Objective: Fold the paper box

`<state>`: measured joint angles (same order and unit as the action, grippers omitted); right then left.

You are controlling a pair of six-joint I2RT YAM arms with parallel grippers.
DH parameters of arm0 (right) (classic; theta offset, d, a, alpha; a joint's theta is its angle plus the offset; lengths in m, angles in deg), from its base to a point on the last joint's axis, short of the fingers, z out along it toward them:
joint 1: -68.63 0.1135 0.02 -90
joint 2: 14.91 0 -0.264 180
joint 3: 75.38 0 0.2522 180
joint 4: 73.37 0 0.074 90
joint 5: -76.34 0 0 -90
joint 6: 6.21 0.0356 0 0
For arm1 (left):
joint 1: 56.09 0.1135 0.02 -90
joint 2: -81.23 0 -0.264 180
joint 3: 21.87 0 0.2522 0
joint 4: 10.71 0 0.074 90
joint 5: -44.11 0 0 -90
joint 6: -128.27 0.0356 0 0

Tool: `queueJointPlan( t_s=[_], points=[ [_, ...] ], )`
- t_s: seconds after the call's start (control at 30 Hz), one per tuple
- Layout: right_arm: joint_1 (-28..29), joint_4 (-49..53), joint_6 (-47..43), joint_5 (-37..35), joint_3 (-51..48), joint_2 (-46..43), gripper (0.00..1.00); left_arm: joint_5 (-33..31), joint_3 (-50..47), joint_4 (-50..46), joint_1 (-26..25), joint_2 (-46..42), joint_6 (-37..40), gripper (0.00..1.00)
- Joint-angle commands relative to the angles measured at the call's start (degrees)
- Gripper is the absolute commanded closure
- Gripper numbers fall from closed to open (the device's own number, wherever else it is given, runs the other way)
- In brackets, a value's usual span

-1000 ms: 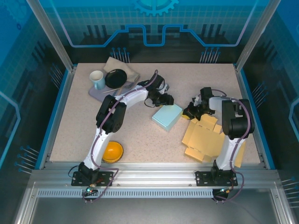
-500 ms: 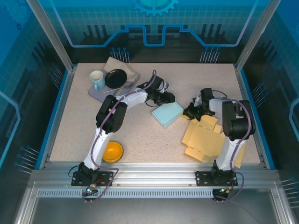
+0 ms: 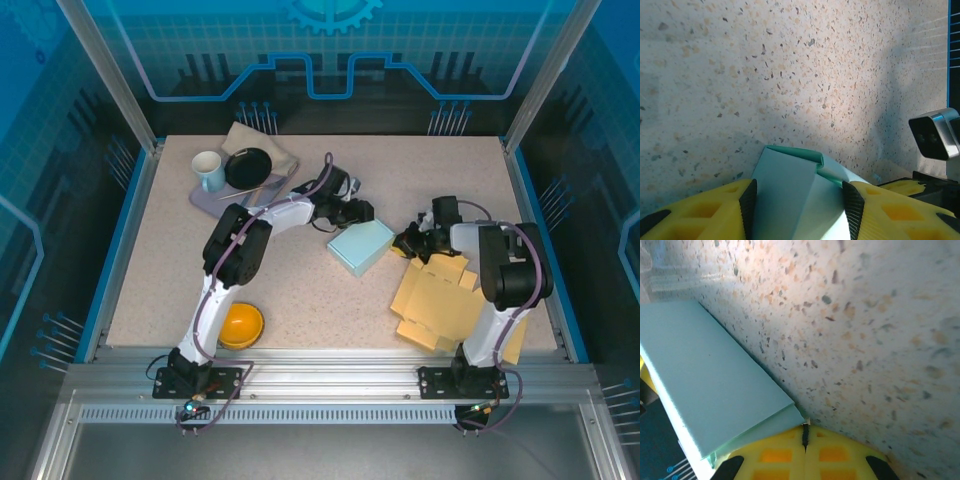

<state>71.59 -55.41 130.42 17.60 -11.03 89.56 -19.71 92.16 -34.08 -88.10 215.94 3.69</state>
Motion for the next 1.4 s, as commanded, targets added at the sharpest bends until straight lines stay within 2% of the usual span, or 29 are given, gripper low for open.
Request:
queueJointPlan(
  t_s=[0.0, 0.43, 0.77, 1.0, 1.23, 1.37],
  points=[
    [4.8, -25.9, 1.0, 8.4, 3.4, -4.1, 1.00, 31.6, -2.5, -2.3, -20.5, 0.5, -5.0, 0.50],
    [6.9, -27.0, 0.9, 12.2, 5.8, -6.7, 1.00, 33.0, -3.9, 3.7, -20.6, -0.2, -9.4, 0.52],
    [10.1, -13.4, -7.4, 14.4, 9.7, -6.1, 1.00, 32.4, -3.2, 4.3, -20.6, 0.0, -9.8, 0.53],
    [10.4, -7.6, -11.5, 11.1, 8.0, -7.9, 1.00, 28.5, -3.7, 0.9, -18.9, -0.2, -8.6, 0.51],
    [6.5, -2.8, -12.3, 0.2, 7.8, -11.9, 1.00, 23.4, -10.7, -0.1, -13.9, -5.0, -7.2, 0.52],
    [4.3, 1.8, -13.4, -3.1, 11.3, -12.4, 1.00, 19.9, -15.2, -0.1, -10.7, -9.2, -6.1, 0.52]
  ],
)
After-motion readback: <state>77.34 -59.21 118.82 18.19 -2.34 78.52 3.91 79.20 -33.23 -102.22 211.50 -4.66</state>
